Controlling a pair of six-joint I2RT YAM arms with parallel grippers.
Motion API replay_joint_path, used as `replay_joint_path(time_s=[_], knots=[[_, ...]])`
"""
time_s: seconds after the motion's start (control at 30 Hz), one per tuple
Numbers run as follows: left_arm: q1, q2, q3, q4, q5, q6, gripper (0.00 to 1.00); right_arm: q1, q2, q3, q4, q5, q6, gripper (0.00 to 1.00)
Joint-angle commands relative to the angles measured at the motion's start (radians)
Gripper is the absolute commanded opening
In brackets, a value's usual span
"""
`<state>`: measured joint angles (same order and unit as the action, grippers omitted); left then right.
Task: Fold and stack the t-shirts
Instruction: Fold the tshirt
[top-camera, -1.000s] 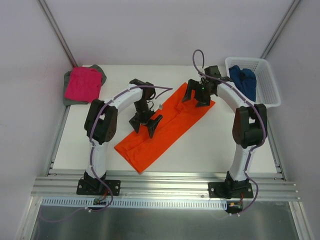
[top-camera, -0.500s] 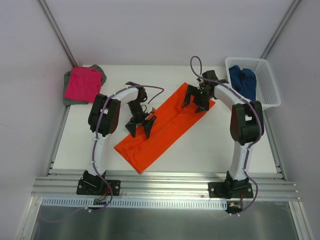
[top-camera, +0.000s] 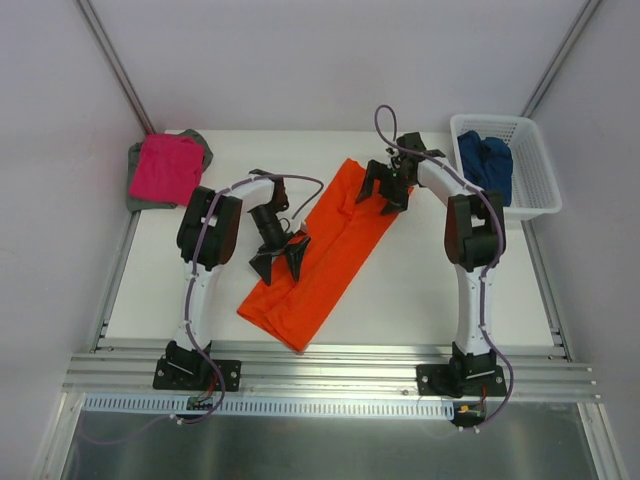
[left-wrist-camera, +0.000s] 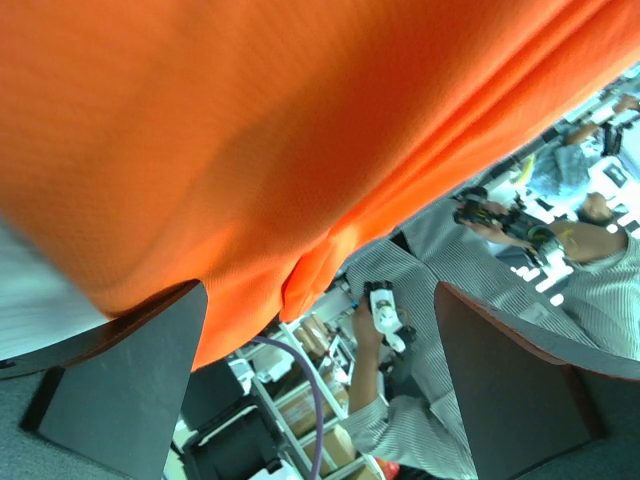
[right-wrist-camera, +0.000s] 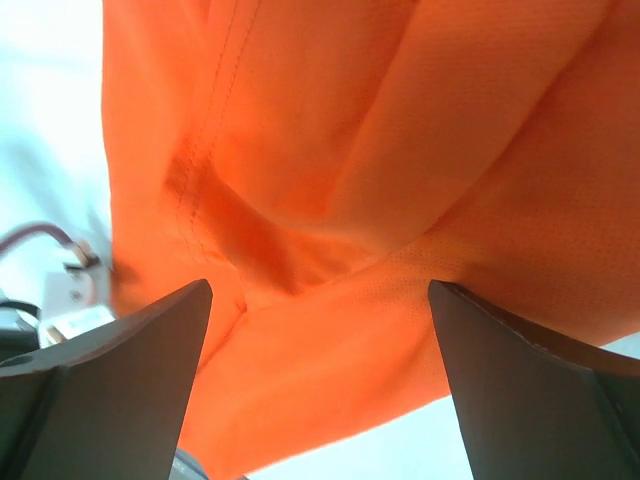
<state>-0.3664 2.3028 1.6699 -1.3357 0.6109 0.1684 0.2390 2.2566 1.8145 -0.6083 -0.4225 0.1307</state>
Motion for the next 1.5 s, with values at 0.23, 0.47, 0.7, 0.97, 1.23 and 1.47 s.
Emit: replay_joint_path(time_s=[0.23,0.47,0.7,0.97,1.23,1.47], knots=[[-0.058,-0.043,-0.024,0.012,0.070,0.017,0.99,-0.003,0.195,0.207,0.042,-0.018,0.046,0.96],[-0.183,-0.068,-0.038,0.013,0.116,0.008,0.99,-0.001,0.261,0.313,0.093,-0.024,0.081,0.96],[-0.259,0.003,0.051,0.013,0.130,-0.006,0.99,-0.003,0.297,0.365,0.097,-0.047,0.095,0.96],[-0.259,-0.034,0.045,0.018,0.057,-0.003,0.99,-0.003,0.238,0.296,0.091,-0.042,0.066,0.96],[-0.247,-0.299,0.008,0.046,-0.204,-0.012,0.99,0.046,-0.173,-0.018,0.033,0.139,-0.011,0.96],[-0.183,-0.411,-0.076,0.049,-0.235,0.002,0.99,0.068,-0.471,-0.263,-0.021,0.180,-0.005,0.96]])
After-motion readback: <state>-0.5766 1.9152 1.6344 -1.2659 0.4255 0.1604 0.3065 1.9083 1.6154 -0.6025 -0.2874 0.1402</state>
